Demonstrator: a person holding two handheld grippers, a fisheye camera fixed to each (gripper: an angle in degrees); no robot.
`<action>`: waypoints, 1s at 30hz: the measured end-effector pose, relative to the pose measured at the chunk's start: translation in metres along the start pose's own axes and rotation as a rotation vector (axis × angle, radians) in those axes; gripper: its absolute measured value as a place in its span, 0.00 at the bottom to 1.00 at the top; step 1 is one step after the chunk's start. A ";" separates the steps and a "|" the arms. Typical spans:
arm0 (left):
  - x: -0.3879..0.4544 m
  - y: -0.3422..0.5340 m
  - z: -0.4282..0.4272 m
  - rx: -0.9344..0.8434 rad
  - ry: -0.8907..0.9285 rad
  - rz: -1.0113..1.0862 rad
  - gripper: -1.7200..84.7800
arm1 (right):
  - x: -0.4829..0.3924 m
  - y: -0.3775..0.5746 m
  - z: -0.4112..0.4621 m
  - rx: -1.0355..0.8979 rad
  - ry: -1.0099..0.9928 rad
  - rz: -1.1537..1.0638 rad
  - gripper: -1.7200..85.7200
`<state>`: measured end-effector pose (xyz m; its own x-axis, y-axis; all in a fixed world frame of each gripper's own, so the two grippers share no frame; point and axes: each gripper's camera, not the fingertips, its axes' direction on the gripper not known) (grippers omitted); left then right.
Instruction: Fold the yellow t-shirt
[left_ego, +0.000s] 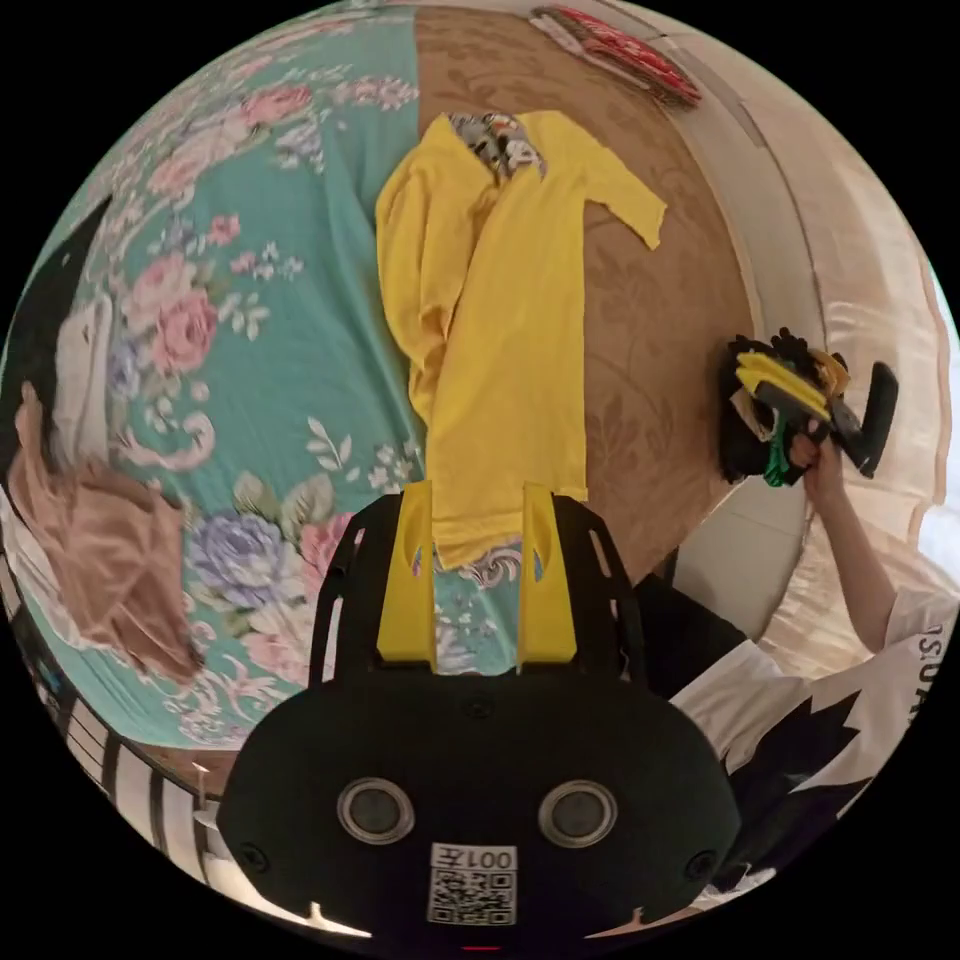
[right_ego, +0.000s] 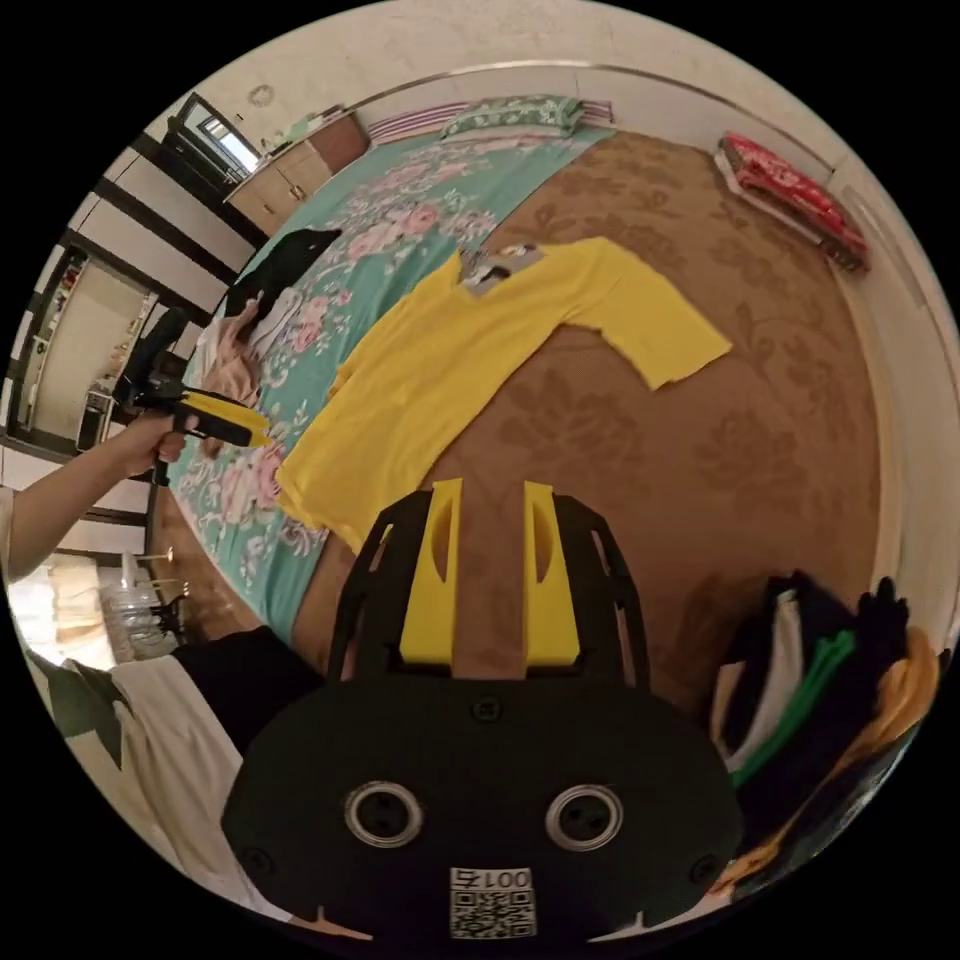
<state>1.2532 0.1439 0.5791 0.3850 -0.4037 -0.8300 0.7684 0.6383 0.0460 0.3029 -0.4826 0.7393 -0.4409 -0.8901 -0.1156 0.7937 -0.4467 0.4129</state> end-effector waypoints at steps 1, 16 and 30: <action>-0.015 0.013 0.015 0.002 0.058 -0.044 0.13 | -0.007 0.003 0.012 -0.026 -0.029 0.004 0.15; -0.048 0.037 0.014 0.128 0.056 0.122 0.16 | -0.048 -0.034 0.080 -0.035 0.010 0.200 0.03; -0.022 0.068 0.068 0.227 -0.382 0.177 0.19 | 0.036 0.018 -0.160 0.423 0.200 0.197 0.02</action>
<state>1.3316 0.1516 0.6385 0.6478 -0.5410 -0.5364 0.7499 0.5768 0.3240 0.3685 -0.5367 0.5983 -0.1787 -0.9721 -0.1523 0.5965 -0.2301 0.7689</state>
